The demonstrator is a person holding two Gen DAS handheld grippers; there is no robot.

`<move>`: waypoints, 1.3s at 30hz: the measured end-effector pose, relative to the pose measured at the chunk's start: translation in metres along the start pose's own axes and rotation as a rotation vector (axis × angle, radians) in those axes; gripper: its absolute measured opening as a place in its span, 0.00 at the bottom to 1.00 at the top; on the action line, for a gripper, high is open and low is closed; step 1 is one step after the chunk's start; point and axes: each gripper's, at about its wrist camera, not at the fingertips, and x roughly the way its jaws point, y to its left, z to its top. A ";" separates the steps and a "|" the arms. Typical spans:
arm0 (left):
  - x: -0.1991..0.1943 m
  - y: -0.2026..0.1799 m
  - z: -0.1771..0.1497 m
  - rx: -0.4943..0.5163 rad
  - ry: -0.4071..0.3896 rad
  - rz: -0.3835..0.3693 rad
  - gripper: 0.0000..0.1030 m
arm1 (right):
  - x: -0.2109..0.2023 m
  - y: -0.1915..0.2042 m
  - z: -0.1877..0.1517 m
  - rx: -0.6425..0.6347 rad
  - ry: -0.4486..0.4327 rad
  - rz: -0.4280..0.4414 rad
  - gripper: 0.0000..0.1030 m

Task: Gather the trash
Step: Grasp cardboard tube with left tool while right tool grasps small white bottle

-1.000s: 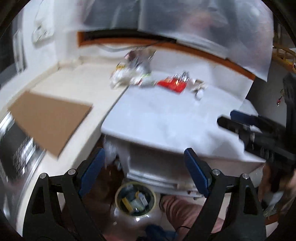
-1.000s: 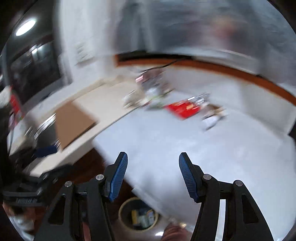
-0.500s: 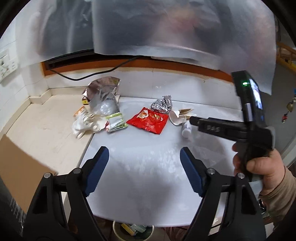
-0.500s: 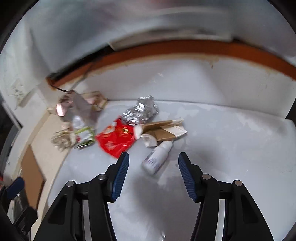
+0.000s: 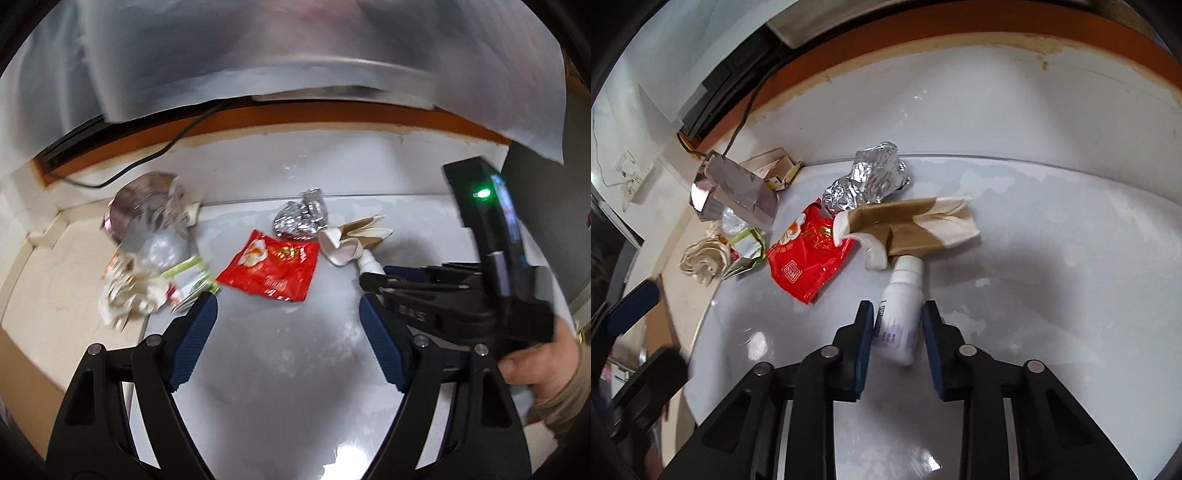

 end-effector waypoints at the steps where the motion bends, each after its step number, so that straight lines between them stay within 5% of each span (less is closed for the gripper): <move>1: 0.005 -0.004 0.003 0.022 0.004 -0.003 0.75 | -0.005 -0.003 -0.001 0.010 0.000 0.013 0.25; 14: 0.077 -0.057 0.026 0.303 0.049 -0.070 0.75 | -0.043 -0.072 -0.004 0.158 -0.079 -0.009 0.23; 25: 0.132 -0.099 0.031 0.570 0.127 0.016 0.69 | -0.031 -0.083 0.003 0.174 -0.097 0.003 0.23; 29: 0.147 -0.097 0.040 0.523 0.175 -0.011 0.51 | -0.029 -0.081 0.003 0.168 -0.101 0.001 0.23; 39: 0.130 -0.066 0.040 0.279 0.210 -0.130 0.49 | -0.042 -0.075 -0.014 0.157 -0.096 0.033 0.22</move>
